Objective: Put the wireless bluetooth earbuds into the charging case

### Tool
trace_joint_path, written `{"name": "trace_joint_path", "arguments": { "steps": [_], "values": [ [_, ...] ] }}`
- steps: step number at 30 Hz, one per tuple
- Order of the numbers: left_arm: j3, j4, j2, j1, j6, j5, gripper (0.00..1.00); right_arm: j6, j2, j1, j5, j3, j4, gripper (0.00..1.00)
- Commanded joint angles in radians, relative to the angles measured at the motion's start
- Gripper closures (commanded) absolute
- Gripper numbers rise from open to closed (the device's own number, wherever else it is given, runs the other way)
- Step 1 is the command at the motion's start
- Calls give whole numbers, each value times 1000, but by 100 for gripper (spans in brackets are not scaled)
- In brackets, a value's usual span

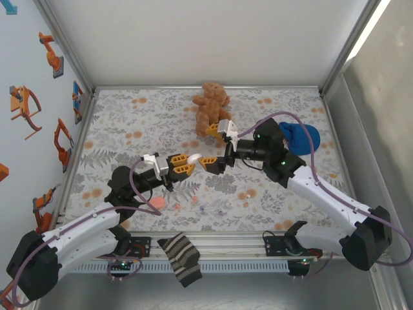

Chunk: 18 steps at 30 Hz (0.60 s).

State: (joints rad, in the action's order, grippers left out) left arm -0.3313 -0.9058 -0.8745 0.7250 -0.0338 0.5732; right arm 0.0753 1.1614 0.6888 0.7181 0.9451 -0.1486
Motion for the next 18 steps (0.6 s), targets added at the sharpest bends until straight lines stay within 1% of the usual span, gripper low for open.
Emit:
{"name": "trace_joint_path", "arguments": {
  "steps": [1,18],
  "values": [
    [-32,-48,7,-4,24,29,88,6,7,5,3,35,-47,1],
    [-25,-70,11,-4,25,35,90,-10,46,6,-85,65,-55,3]
  ]
}}
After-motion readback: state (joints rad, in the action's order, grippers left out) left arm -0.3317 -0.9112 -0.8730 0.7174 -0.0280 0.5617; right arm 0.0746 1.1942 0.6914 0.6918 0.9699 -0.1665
